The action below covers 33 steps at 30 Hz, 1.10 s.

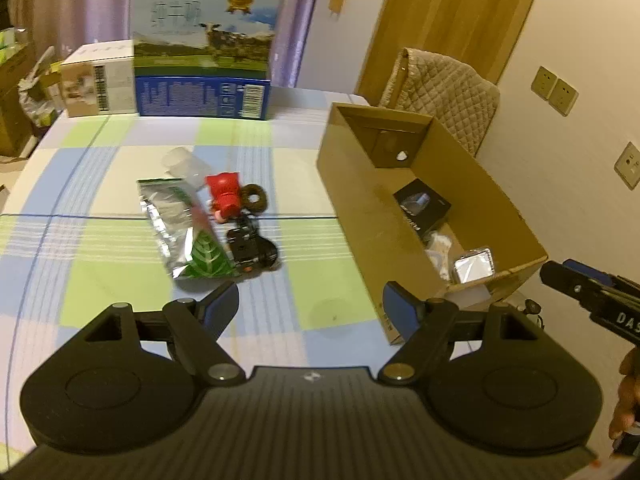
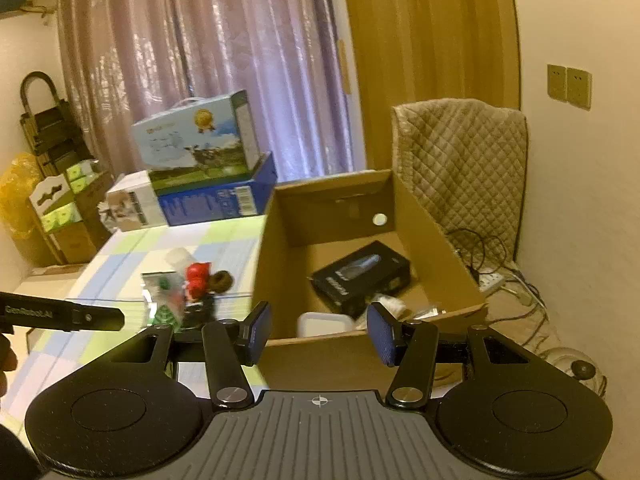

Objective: Organize objects
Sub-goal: 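Withdraw both tools from the cardboard box toward the remaining items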

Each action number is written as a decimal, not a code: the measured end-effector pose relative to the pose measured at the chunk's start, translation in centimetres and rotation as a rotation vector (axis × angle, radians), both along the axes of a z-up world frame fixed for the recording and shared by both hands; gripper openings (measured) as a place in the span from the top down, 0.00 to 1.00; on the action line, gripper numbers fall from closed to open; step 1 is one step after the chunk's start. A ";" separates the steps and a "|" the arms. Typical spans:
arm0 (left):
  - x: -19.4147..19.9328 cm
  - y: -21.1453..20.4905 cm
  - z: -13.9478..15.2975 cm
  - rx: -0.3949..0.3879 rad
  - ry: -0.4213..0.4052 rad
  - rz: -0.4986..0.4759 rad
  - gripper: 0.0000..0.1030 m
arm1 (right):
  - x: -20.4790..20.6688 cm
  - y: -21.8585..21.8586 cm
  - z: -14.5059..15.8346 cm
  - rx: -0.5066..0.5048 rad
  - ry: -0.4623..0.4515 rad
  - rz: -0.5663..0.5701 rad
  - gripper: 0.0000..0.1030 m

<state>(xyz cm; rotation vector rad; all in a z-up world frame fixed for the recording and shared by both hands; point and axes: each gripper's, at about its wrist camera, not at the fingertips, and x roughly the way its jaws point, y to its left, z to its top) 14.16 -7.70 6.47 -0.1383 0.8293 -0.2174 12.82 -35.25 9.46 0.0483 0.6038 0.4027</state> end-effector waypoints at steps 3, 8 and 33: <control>-1.1 1.4 0.1 0.007 -0.001 0.023 0.25 | -0.9 1.1 0.3 0.005 0.008 0.017 0.51; -2.9 3.8 0.1 0.029 -0.007 0.062 0.23 | -2.4 3.1 0.5 0.007 0.007 0.056 0.51; -5.4 12.3 -0.7 0.064 -0.003 0.254 0.10 | -5.0 11.0 -2.2 -0.033 0.072 0.216 0.51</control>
